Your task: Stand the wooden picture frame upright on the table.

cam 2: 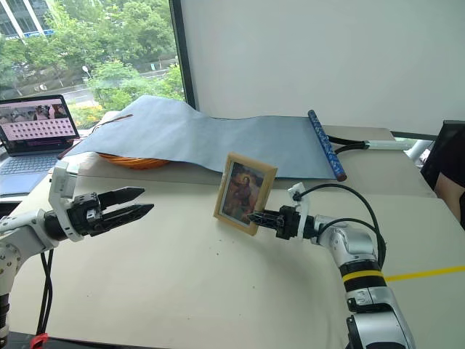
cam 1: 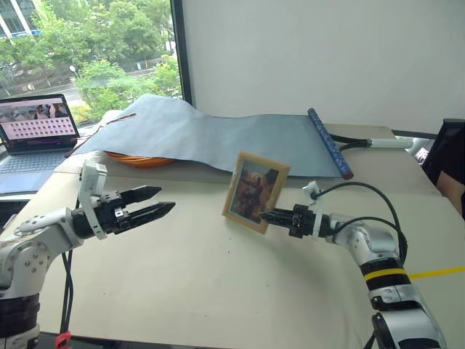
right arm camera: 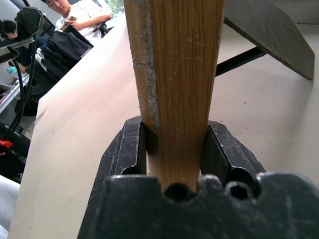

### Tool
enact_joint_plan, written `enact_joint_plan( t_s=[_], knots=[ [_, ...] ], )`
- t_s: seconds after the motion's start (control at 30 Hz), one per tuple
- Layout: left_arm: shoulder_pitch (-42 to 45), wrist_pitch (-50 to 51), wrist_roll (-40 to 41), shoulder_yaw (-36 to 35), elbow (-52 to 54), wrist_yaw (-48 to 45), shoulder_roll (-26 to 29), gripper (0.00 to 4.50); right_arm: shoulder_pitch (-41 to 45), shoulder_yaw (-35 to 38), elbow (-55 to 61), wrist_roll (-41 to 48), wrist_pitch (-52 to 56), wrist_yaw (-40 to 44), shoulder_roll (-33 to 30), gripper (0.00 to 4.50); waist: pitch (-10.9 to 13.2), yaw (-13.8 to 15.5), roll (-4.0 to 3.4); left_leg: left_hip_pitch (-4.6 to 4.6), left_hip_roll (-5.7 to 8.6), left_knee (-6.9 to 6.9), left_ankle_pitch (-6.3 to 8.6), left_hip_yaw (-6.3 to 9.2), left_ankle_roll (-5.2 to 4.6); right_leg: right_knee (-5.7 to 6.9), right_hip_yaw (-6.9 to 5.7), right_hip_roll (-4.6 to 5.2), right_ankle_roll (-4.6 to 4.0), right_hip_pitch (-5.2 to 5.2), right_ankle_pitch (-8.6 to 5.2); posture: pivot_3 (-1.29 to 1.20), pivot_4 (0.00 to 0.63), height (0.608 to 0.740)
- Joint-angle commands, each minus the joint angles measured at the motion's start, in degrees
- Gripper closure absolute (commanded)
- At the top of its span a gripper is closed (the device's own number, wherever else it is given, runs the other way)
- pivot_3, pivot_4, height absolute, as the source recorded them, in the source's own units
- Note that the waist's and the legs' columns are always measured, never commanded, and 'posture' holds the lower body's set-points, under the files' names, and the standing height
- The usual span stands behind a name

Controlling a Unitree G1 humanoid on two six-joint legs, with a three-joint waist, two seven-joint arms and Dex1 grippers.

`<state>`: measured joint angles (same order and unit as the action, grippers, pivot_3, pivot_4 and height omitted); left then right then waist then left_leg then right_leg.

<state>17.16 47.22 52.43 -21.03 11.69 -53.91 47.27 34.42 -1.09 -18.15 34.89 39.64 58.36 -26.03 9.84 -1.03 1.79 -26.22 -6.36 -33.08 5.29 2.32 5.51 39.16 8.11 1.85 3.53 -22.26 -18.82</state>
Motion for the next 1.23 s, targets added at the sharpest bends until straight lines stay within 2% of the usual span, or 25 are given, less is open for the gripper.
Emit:
enact_joint_plan(
  t_s=[0.03,0.13,0.2,0.27,0.43,0.6,0.7,0.8,0.87,0.93,1.03,1.23],
  knots=[
    [1.65,-1.39,-0.40,0.52,0.26,-0.57,-0.01,0.00,-2.54,-1.66,3.51,-1.83,0.20,-0.50,0.58,3.29,0.00,-0.17,0.00,0.00,0.00,0.00,0.00,0.00,0.00,0.00,0.00,0.00,0.00,0.00,0.00,0.00,0.150,0.714],
    [2.69,-1.48,-0.81,1.41,-0.30,-0.65,-0.19,0.00,-3.48,-1.49,5.06,-2.30,0.34,-1.41,1.23,3.29,0.00,-0.27,0.00,0.01,0.00,0.01,0.00,0.00,0.00,0.00,0.00,-0.01,0.00,0.00,0.00,0.00,0.150,0.714],
    [3.46,-1.69,-1.31,2.28,-1.10,-0.83,-0.21,0.00,-3.82,-0.49,6.21,-1.38,1.68,-1.57,1.29,2.28,-0.01,-0.26,0.01,0.01,0.00,0.00,0.00,0.00,0.00,0.00,0.00,-0.01,0.00,0.01,0.00,0.00,0.150,0.714],
    [4.09,-1.86,-1.81,3.02,-1.86,-0.95,-0.24,0.00,-4.09,0.80,6.98,-0.93,2.32,-2.24,1.01,1.73,-0.01,-0.17,0.00,0.00,0.00,0.00,0.00,0.01,0.00,0.00,0.00,-0.01,0.00,0.01,0.00,0.00,0.150,0.714],
    [4.56,-3.17,-3.79,3.76,-2.68,0.28,-0.91,0.00,-7.11,4.07,10.57,-1.41,2.47,-3.15,-2.76,0.03,0.00,0.01,0.00,-0.02,0.00,0.00,0.00,0.01,0.00,0.00,0.00,0.00,0.00,0.00,0.00,0.00,0.150,0.714],
    [0.42,-10.24,-10.85,4.80,-2.15,2.43,-3.04,0.00,-13.77,8.34,20.18,-3.63,-1.75,-4.11,-10.15,0.03,0.00,0.35,-0.02,-0.03,0.01,0.03,0.01,-0.01,-0.01,-0.08,0.01,0.01,0.01,0.00,-0.01,0.00,0.150,0.714],
    [-2.75,-15.93,-15.55,5.59,-1.41,4.30,-5.37,0.00,-20.29,8.82,25.74,-8.69,-11.73,-3.48,-13.44,0.03,-0.01,0.18,-0.01,-0.03,0.00,0.03,0.02,-0.01,-0.02,-0.09,0.01,0.00,0.01,-0.01,-0.01,0.00,0.150,0.714],
    [-6.95,-22.65,-21.94,8.18,-0.35,6.68,-7.81,0.00,-27.78,10.30,31.82,-14.62,-24.20,-4.90,-14.30,0.03,-0.03,0.15,-0.04,0.00,0.00,0.03,0.02,-0.01,-0.02,-0.09,0.03,0.00,0.01,0.01,-0.01,0.00,0.150,0.714],
    [-9.16,-27.22,-25.99,10.28,0.34,8.07,-9.51,0.00,-32.66,12.34,37.55,-14.06,-27.31,-7.68,-11.49,0.03,-0.03,0.15,-0.05,0.00,0.01,0.04,0.04,-0.03,-0.06,-0.16,0.04,0.02,0.02,0.05,-0.01,0.00,0.150,0.714],
    [-10.36,-29.09,-27.43,11.28,0.74,8.30,-10.59,0.00,-36.66,12.93,41.04,-14.75,-28.77,-10.48,-9.46,0.03,-0.04,0.16,-0.05,-0.02,0.01,0.00,0.04,-0.03,-0.05,-0.15,0.04,0.02,0.02,0.04,-0.01,0.00,0.150,0.714],
    [-10.87,-29.36,-27.80,12.16,0.49,8.95,-12.17,0.00,-40.98,14.17,44.07,-11.98,-23.89,-12.47,-8.74,0.03,-0.04,0.20,-0.05,-0.01,0.01,-0.12,0.02,-0.02,-0.03,-0.14,0.04,0.02,0.07,0.08,0.02,0.00,0.150,0.714],
    [-10.30,-28.90,-28.75,14.19,-0.57,8.12,-12.76,0.00,-42.05,14.60,45.51,-8.32,-19.34,-14.69,-8.43,0.03,-0.04,0.10,-0.05,-0.01,0.01,-0.44,-0.02,-0.03,-0.10,-0.13,0.10,0.02,0.44,0.15,0.03,0.00,0.150,0.714]
  ],
)
